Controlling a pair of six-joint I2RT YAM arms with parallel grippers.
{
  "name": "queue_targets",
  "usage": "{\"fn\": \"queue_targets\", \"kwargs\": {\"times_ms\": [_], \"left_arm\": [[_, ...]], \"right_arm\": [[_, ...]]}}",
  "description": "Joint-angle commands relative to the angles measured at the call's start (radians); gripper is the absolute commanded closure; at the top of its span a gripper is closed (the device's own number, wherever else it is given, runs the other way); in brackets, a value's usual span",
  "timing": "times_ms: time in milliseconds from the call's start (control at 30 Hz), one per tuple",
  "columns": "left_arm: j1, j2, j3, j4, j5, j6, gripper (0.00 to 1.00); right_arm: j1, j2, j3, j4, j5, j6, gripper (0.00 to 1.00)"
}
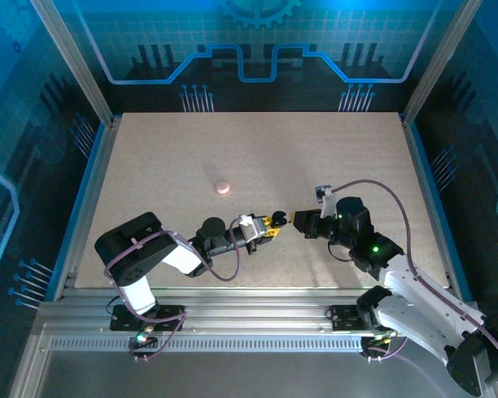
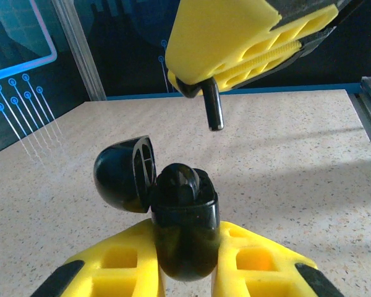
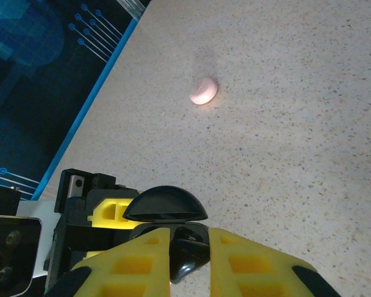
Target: Insert the wireless bluetooth earbuds into the charging case
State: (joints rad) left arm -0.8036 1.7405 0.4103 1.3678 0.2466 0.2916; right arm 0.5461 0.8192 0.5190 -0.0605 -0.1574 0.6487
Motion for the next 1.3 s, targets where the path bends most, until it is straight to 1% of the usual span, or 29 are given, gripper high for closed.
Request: {"fn": "queue_targets", "kwargs": {"times_ms": [0,400,1267], "left_arm": [[-0.009,0.009,0.023,0.033,-0.004,0.011,0.91],[-0.011,0.007,0.029,0.033,-0.002,0.005,0.92],[-0.012,-0.002,0.039,0.034,-0.013,0.001,0.91]], "right_arm": [[0.024,0.009,-0.014,0.066,0.027,0.017,0.82],[0.044,0.037,-0.014,0.099,0.036,0.022,0.81],[0.085,0.061,-0.014,0.078,0.077,0.023,0.81]]}}
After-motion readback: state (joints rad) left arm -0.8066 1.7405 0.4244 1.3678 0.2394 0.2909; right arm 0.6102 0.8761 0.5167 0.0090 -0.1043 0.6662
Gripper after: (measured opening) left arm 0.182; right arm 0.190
